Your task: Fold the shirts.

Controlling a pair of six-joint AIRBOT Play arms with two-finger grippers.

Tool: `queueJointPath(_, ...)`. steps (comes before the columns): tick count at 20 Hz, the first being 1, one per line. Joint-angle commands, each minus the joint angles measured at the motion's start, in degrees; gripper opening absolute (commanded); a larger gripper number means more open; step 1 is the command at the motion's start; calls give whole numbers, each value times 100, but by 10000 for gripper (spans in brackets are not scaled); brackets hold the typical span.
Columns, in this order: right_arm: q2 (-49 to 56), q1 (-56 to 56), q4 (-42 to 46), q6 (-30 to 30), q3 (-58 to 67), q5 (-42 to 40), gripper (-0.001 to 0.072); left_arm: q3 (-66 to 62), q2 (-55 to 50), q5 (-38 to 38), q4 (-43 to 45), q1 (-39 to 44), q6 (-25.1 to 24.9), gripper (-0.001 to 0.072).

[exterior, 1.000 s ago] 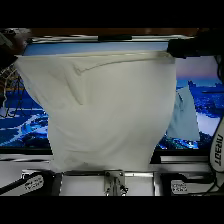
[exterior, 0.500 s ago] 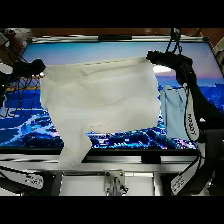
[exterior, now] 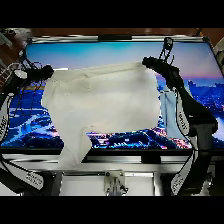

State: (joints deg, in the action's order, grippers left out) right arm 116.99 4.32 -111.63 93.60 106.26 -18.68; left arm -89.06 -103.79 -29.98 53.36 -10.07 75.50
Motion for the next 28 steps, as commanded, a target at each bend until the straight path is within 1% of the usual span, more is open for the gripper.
queueJointPath(1,0,-50,-28,-66,11,-654,62,-4,-39,-942,68,-96,0,29)
queueJointPath(4,-175,-221,-24,-63,11,-1849,62,-87,-26,-2243,413,-254,2,29)
queueJointPath(5,-212,-289,-24,-66,11,-2133,62,-98,-26,-2669,516,-289,2,29)
queueJointPath(7,-212,-398,-13,-195,9,-2549,62,-98,-57,-3200,625,-308,2,29)
queueJointPath(9,-140,-422,-7,-439,9,-2747,62,-98,-107,-3314,621,-293,11,30)
queueJointPath(11,-50,-420,-11,-529,9,-2837,62,-98,-177,-3314,621,-278,61,30)
queueJointPath(13,11,-420,-2,-664,9,-2988,63,-98,-234,-3314,623,-289,267,29)
queueJointPath(15,35,-420,11,-774,9,-3119,65,-98,-229,-3314,619,-289,286,30)
queueJointPath(16,26,-420,-2,-774,11,-3121,117,-101,-210,-3314,619,-291,304,31)
queueJointPath(17,-4,-424,-44,-772,11,-3130,304,-109,-177,-3329,608,-302,354,106)
queueJointPath(18,-63,-437,-35,-754,11,-3158,472,-164,-153,-3403,595,-321,393,276)
queueJointPath(19,-170,-457,-31,-693,11,-3195,493,-284,-136,-3578,553,-350,415,405)
queueJointPath(20,-328,-511,-11,-597,11,-3265,493,-433,-116,-3786,522,-385,407,440)
queueJointPath(22,-688,-673,267,-483,11,-3668,493,-691,17,-4194,444,-435,407,440)
queueJointPath(24,-1003,-866,699,-479,9,-4544,493,-726,310,-4509,417,-446,409,438)
queueJointPath(25,-1099,-977,796,-365,9,-5176,493,-702,463,-4715,424,-450,407,438)
queueJointPath(27,-1139,-1215,562,63,-2,-6439,494,-448,828,-5093,424,-485,380,428)
queueJointPath(28,-1150,-1325,275,269,-79,-6885,494,-129,1086,-5154,424,-514,356,428)
